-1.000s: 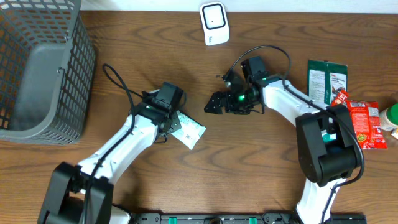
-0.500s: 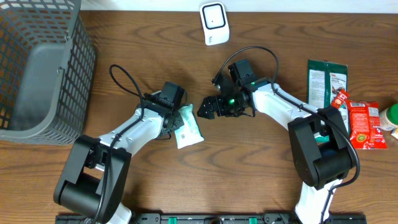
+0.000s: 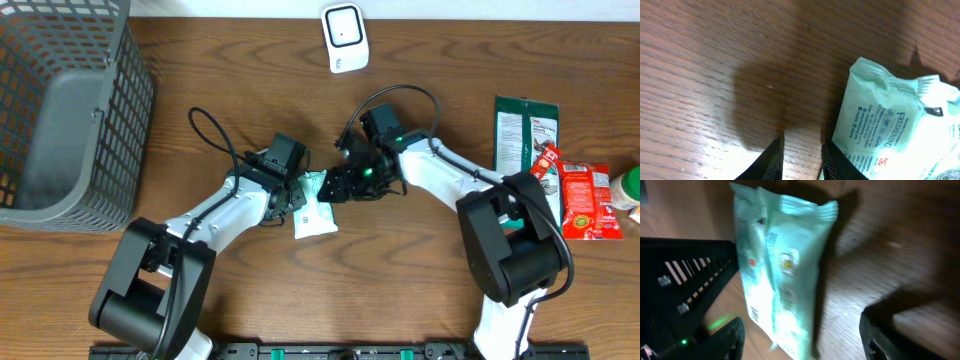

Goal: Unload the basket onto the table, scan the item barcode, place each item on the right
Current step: 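Grasp the mint wipes pack with the right gripper beside the left gripper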

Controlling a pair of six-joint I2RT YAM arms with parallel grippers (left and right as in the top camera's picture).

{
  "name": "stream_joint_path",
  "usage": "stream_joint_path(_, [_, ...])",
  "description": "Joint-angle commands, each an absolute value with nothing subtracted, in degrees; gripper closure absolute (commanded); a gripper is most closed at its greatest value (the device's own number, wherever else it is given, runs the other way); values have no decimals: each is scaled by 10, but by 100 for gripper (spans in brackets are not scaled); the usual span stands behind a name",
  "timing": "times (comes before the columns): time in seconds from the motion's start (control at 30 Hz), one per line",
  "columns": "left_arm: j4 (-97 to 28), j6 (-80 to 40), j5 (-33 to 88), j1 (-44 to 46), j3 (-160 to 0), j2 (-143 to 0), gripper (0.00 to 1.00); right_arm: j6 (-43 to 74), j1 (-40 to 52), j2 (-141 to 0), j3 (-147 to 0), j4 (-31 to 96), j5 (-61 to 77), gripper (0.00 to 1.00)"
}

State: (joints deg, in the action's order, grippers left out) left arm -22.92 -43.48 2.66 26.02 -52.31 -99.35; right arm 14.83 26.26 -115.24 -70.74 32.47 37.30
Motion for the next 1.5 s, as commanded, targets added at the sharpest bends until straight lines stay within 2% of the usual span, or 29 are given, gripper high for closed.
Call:
stream_joint_path(0.0, [-235, -435, 37, 270, -518, -1007, 72, 163, 274, -1174, -691, 320, 354, 35])
stream_joint_path(0.17, [-235, -435, 36, 270, -518, -1007, 72, 178, 274, -1174, -654, 249, 382, 45])
stream_joint_path(0.3, [-235, -434, 37, 270, -518, -1007, 72, 203, 275, -1174, -608, 154, 421, 49])
stream_joint_path(0.4, [-234, -434, 36, 270, -518, -1007, 72, 225, 275, -1174, -582, 112, 423, 59])
stream_joint_path(0.53, [-234, -434, 34, 270, -518, -1007, 72, 225, 281, -1174, -580, 95, 425, 64])
stream_joint_path(0.63, [-234, -433, 34, 270, -518, -1007, 72, 225, 289, -1174, -580, 84, 430, 73])
stream_joint_path(0.83, [-234, -432, 34, 270, -518, -1007, 72, 225, 295, -1174, -580, 61, 436, 76])
stream_joint_path(0.97, [-234, -432, 34, 270, -518, -1007, 72, 224, 295, -1174, -580, 60, 436, 93])
stream_joint_path(1.0, [-234, -432, 34, 270, -518, -1007, 72, 224, 295, -1174, -580, 60, 436, 95])
stream_joint_path(1.2, [-234, -409, 34, 269, -521, -1003, 72, 222, 294, -1174, -580, 62, 436, 94])
stream_joint_path(1.3, [-235, -372, 34, 260, -533, -990, 72, 222, 291, -1174, -580, 66, 439, 99])
stream_joint_path(1.47, [-266, -347, 34, 209, -541, -901, 72, 193, 278, -1169, -580, 64, 480, 99])
